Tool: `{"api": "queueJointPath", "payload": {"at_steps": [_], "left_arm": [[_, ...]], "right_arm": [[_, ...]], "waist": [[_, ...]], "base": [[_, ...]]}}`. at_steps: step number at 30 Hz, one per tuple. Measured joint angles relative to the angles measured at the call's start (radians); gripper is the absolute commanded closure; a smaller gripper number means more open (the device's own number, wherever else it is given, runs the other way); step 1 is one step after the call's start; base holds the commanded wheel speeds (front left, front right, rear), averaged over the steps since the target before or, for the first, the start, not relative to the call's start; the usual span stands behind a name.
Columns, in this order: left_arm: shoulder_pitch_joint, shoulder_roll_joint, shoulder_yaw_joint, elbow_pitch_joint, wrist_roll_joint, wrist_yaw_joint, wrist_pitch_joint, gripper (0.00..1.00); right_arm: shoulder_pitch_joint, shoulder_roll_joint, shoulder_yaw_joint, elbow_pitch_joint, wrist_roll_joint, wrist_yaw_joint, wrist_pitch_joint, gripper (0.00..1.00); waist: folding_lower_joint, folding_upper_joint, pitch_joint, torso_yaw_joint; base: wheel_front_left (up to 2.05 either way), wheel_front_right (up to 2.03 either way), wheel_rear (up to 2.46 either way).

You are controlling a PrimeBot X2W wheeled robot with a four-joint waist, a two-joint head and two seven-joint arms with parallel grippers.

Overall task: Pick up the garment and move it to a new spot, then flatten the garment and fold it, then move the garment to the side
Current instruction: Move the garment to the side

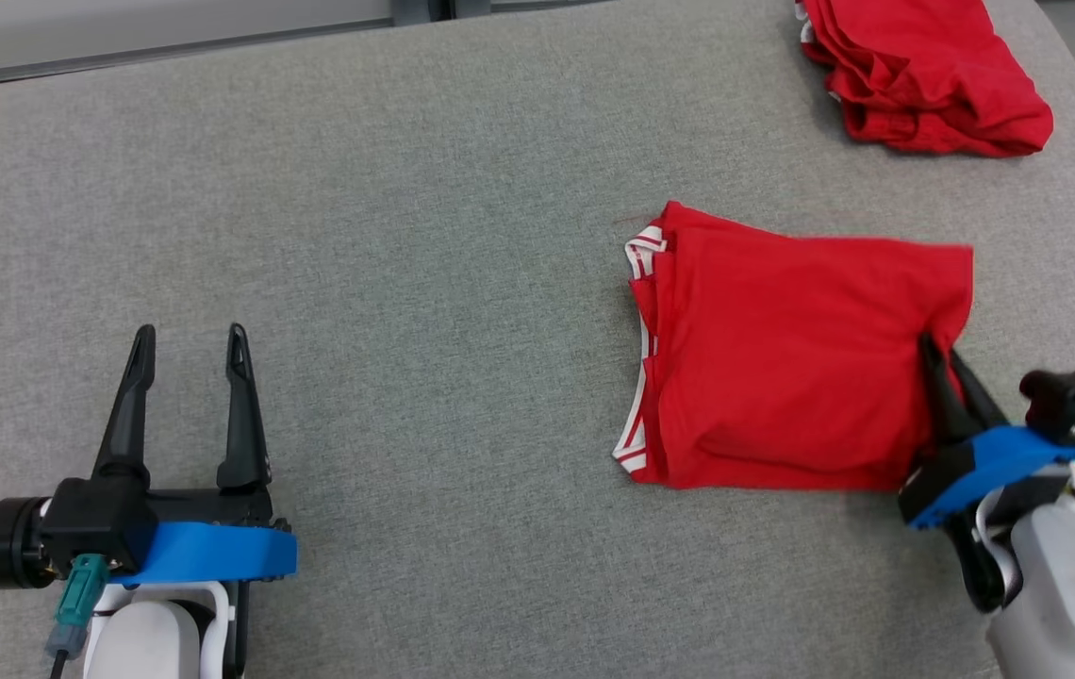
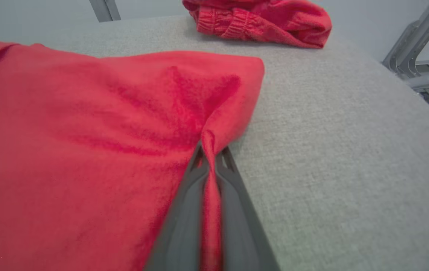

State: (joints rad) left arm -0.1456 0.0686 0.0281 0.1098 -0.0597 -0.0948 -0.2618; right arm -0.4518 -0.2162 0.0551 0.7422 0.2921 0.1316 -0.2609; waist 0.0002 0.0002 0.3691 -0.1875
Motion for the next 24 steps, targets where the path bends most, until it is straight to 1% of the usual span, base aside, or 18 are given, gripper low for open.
{"api": "queueJointPath", "payload": {"at_steps": [4, 8, 10, 16, 20, 24], "left_arm": [[-0.016, 0.004, 0.001, -0.003, 0.001, -0.003, 0.0, 0.0], [-0.038, 0.004, -0.007, -0.005, 0.005, -0.004, 0.0, 0.0], [-0.048, 0.003, -0.012, -0.007, 0.005, -0.005, 0.0, 0.0], [-0.08, -0.003, -0.028, -0.018, 0.005, -0.007, 0.0, 0.0], [-0.098, -0.004, -0.033, -0.039, 0.005, -0.008, 0.0, 0.0], [-0.113, -0.006, -0.036, -0.064, 0.006, -0.008, 0.0, 0.0]], "right_arm": [[-0.021, -0.006, -0.003, -0.141, -0.036, -0.001, 0.0, 1.0], [-0.063, -0.024, 0.018, -0.209, -0.082, -0.001, 0.0, 1.0], [-0.106, -0.036, 0.051, -0.214, -0.1, -0.001, 0.0, 1.0], [-0.302, -0.102, 0.123, -0.194, -0.113, -0.001, 0.016, 1.0], [-0.432, -0.16, 0.149, -0.152, -0.094, -0.001, 0.056, 1.0], [-0.531, -0.23, 0.164, -0.1, -0.072, -0.001, 0.082, 1.0]], "waist": [[-0.0002, -0.0001, 0.016, -0.001], [-0.0001, -0.0001, 0.028, 0.018], [-0.0002, -0.0002, 0.036, 0.032], [-0.0002, -0.0002, 0.079, 0.081], [-0.0001, -0.0002, 0.123, 0.108], [0.0, -0.0001, 0.174, 0.125]], "base": [[0.0, 0.0, 0.0], [0.0, 0.0, 0.0], [0.0, 0.0, 0.0], [0.0, 0.0, 0.0], [0.0, 0.0, 0.0], [0.0, 0.0, 0.0]]}}
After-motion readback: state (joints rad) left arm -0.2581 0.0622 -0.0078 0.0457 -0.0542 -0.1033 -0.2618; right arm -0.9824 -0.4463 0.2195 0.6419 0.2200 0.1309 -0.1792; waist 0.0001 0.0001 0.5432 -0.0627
